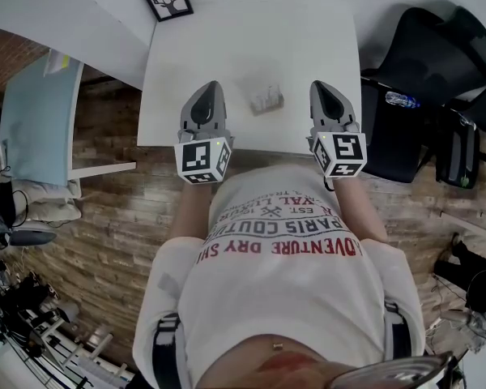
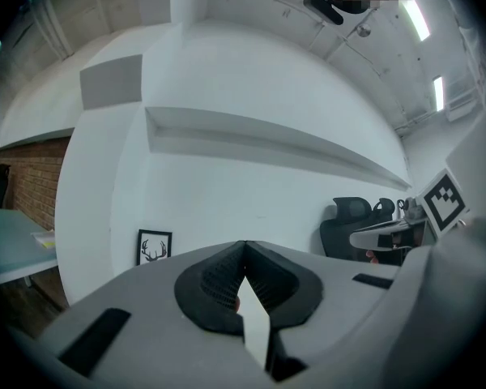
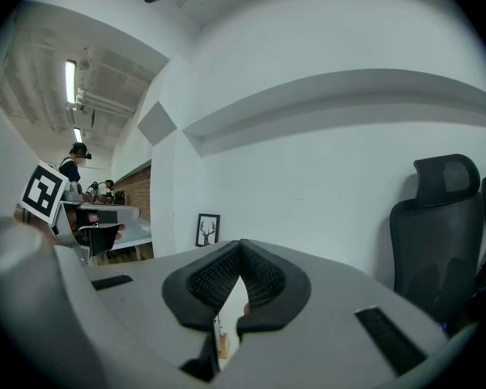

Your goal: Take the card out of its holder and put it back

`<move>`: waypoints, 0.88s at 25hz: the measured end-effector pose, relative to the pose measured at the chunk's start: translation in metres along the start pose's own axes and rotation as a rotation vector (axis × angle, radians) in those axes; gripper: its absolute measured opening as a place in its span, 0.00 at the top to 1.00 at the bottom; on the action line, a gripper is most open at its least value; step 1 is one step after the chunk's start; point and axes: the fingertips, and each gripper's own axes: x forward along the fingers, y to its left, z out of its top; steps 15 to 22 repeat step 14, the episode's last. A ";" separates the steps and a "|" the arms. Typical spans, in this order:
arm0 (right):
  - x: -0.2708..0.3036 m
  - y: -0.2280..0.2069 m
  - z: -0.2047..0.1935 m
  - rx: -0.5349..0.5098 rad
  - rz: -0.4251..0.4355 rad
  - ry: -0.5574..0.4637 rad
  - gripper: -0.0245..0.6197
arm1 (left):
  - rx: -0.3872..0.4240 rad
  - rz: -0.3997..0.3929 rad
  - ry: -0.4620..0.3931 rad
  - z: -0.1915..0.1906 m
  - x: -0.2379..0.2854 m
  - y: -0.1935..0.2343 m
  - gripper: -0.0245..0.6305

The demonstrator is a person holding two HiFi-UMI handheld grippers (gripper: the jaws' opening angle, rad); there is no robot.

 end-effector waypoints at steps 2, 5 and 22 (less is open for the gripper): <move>0.001 -0.001 0.000 0.005 0.000 0.001 0.93 | 0.006 -0.013 -0.001 0.000 0.001 -0.003 0.92; 0.002 -0.001 -0.001 0.001 0.000 0.003 0.93 | 0.041 -0.032 -0.002 0.002 0.003 -0.008 0.92; 0.005 0.004 -0.003 0.017 0.007 0.007 0.93 | 0.044 -0.040 0.010 -0.001 0.004 -0.008 0.92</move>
